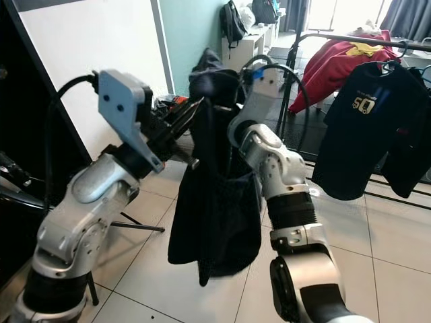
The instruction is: Hang hanger
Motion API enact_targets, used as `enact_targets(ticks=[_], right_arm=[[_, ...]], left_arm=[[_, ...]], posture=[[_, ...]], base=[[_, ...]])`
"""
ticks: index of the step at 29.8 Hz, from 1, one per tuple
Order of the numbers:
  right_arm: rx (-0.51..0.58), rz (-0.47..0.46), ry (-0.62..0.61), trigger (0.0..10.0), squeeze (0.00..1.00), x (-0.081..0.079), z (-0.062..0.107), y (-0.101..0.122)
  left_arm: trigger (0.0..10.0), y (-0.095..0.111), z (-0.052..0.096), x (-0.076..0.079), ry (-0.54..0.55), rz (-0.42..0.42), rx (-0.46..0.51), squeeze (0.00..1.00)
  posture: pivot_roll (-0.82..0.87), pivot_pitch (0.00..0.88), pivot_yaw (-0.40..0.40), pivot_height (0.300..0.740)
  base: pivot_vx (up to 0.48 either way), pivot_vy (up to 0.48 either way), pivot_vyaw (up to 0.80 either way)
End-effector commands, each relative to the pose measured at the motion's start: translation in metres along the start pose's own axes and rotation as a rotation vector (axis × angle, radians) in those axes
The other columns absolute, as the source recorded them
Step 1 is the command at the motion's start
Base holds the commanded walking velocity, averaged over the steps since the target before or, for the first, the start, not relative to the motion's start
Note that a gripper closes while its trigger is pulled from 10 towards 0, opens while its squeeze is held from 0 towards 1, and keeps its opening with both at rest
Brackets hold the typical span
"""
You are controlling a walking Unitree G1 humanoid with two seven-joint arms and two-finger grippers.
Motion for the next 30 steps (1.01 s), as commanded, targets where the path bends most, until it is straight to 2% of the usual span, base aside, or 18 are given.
enact_targets(ticks=[1,2,3,4,6,7,8,9,12,13,15,16,18,24,26,30], right_arm=[[0.033,0.032,0.057,10.0,0.00,-0.016,0.000,0.006],[0.031,0.035,0.068,10.0,0.00,-0.018,0.000,0.005],[0.031,0.035,0.068,10.0,0.00,-0.018,0.000,0.005],[0.029,0.031,0.082,10.0,0.00,-0.022,0.000,0.004],[0.027,0.018,0.120,10.0,0.00,-0.029,0.001,0.002],[0.027,0.018,0.120,10.0,0.00,-0.029,0.001,0.002],[0.023,0.007,0.149,10.0,0.00,-0.034,0.002,0.001],[0.021,0.001,0.167,10.0,0.00,-0.036,0.003,0.001],[0.012,0.017,0.201,10.0,0.00,-0.041,0.005,-0.001],[-0.003,0.036,0.232,10.0,0.00,-0.044,0.006,-0.003],[-0.030,0.069,0.284,10.0,0.00,-0.048,0.009,-0.007],[-0.030,0.069,0.284,10.0,0.00,-0.048,0.009,-0.007],[-0.061,0.103,0.343,10.0,0.00,-0.051,0.013,-0.012],[-0.143,0.161,0.486,10.0,0.00,-0.053,0.029,-0.023],[-0.191,0.200,0.552,10.0,0.00,-0.045,0.042,-0.028],[-0.235,0.251,0.594,10.0,0.00,-0.033,0.053,-0.032]], left_arm=[[0.1,0.012,-0.004,0.007,-0.026,0.098,0.057,0.00],[0.1,0.013,-0.005,0.009,-0.032,0.138,0.068,0.00],[0.1,0.013,-0.005,0.009,-0.032,0.138,0.068,0.00],[1.5,0.010,-0.006,0.010,-0.036,0.160,0.052,0.00],[2.7,-0.005,-0.005,0.012,-0.021,0.168,-0.022,0.00],[2.7,-0.005,-0.005,0.012,-0.021,0.168,-0.022,0.00],[8.1,-0.014,-0.003,0.010,0.011,0.168,-0.064,0.00],[10.0,-0.019,-0.002,0.008,0.033,0.167,-0.088,0.00],[10.0,-0.028,-0.001,-0.001,0.092,0.166,-0.120,0.00],[10.0,-0.034,0.001,-0.011,0.137,0.163,-0.148,1.00],[10.0,-0.041,0.005,-0.026,0.213,0.153,-0.188,1.00],[10.0,-0.041,0.005,-0.026,0.213,0.153,-0.188,1.00],[10.0,-0.044,0.010,-0.038,0.273,0.135,-0.218,1.00],[10.0,-0.045,0.019,-0.047,0.302,0.089,-0.260,1.00],[10.0,-0.042,0.024,-0.051,0.299,0.070,-0.275,1.00],[10.0,-0.036,0.028,-0.054,0.271,0.024,-0.294,1.00]], posture=[[-0.05,0.000,-0.023,0.740],[-0.05,0.000,-0.023,0.740],[-0.05,0.000,-0.023,0.740],[-0.05,0.000,-0.022,0.740],[-0.05,0.000,-0.020,0.740],[-0.05,0.000,-0.020,0.740],[-0.05,0.000,-0.019,0.740],[-0.05,0.000,-0.019,0.740],[-0.05,0.000,-0.019,0.740],[-0.05,0.000,-0.017,0.740],[-0.05,0.000,-0.017,0.740],[-0.05,0.000,-0.017,0.740],[-0.04,0.000,-0.016,0.740],[-0.04,0.000,-0.015,0.740],[-0.04,0.000,-0.015,0.740],[-0.04,0.000,-0.015,0.740]], base=[[0.000,0.000,0.00],[0.000,0.000,0.00],[0.000,0.000,0.00],[0.000,0.000,0.00],[0.000,0.000,0.00],[0.000,0.000,0.00],[0.000,0.000,0.00],[0.000,0.000,0.00],[0.000,0.000,0.00],[0.000,0.000,0.00],[0.000,0.000,0.00],[0.000,0.000,0.00],[0.000,0.000,0.00],[0.000,0.000,0.00],[0.000,0.000,0.00],[0.000,0.000,0.00]])
Point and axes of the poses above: a point about 5 cm out from each wrist's last joint towards the gripper, its own z axis pointing back from the gripper into the wrist, its own y axis along the axis of the wrist's last joint, x = y × z, the point moved 4 cm from there along -z, pointing out of the wrist towards the gripper, and after that the axes turned 6 degrees about z, right-handed, at the moved point
